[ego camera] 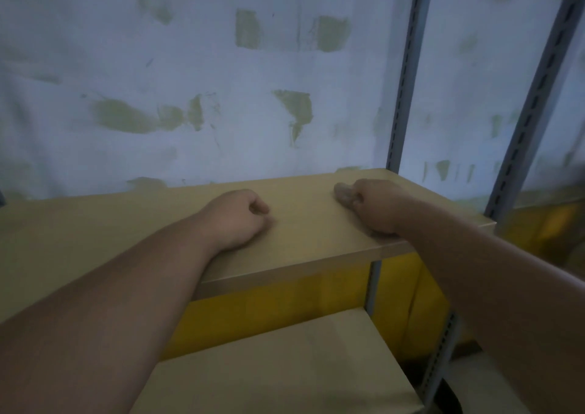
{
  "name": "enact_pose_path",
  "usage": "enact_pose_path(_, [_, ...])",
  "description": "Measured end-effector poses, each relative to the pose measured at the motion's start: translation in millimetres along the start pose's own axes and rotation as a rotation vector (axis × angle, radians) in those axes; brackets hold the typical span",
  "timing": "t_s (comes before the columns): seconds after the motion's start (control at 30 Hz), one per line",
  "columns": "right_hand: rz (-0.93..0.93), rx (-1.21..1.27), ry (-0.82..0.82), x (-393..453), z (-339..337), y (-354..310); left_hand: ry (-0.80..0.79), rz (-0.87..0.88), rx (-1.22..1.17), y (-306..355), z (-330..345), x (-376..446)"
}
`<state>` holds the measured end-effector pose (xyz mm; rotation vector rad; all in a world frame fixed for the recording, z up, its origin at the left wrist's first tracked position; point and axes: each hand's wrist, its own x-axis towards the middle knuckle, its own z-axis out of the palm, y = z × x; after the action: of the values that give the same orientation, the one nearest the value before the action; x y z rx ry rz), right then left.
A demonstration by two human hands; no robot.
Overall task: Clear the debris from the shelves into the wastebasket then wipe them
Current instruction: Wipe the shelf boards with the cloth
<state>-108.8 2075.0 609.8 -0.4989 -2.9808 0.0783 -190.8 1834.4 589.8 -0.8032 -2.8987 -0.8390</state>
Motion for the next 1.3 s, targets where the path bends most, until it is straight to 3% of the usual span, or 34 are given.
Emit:
enact_pose_path(0.13, [0.053,-0.015,0.019,-13.5,-9.7,-18.9,-0.035,0.038,0.149,-22.9,-19.6,-14.2])
enact_pose_path(0.33, [-0.052,0.339,0.239,-31.7,-16.4,-91.2,-0.069,0.073,0.225,-46.8,-21.9,-31.2])
enact_pose_path(0.4, [-0.149,0.388,0.194,-37.5,-7.4,-130.7,-0.040,0.070,0.232,-45.7,-19.3,-29.6])
enact_pose_path(0.53, [-0.284,0.246,0.009,-42.2,17.5,-165.5,-0.059,0.057,0.244,-43.4,-17.6,-24.5])
enact_pose_path(0.73, [-0.309,0.090,-0.090,-34.6,9.5,-118.5,-0.066,0.029,0.370,-46.9,-15.3,-20.2])
enact_pose_path(0.93, [-0.015,0.164,-0.099,-29.8,-3.1,-26.4,-0.087,0.041,0.386,-43.8,-14.4,-20.8])
enact_pose_path(1.07, [0.047,0.187,-0.095,-32.4,-7.8,-2.5,-0.073,0.006,0.410,-36.4,-11.7,-18.0])
enact_pose_path(1.2, [0.110,0.205,-0.100,-18.4,-6.5,-3.6,-0.047,0.059,0.383,3.8,6.0,-9.9])
enact_pose_path(1.3, [-0.022,0.136,-0.122,-11.1,-6.0,2.7,-0.104,0.161,0.347,52.3,32.4,7.0])
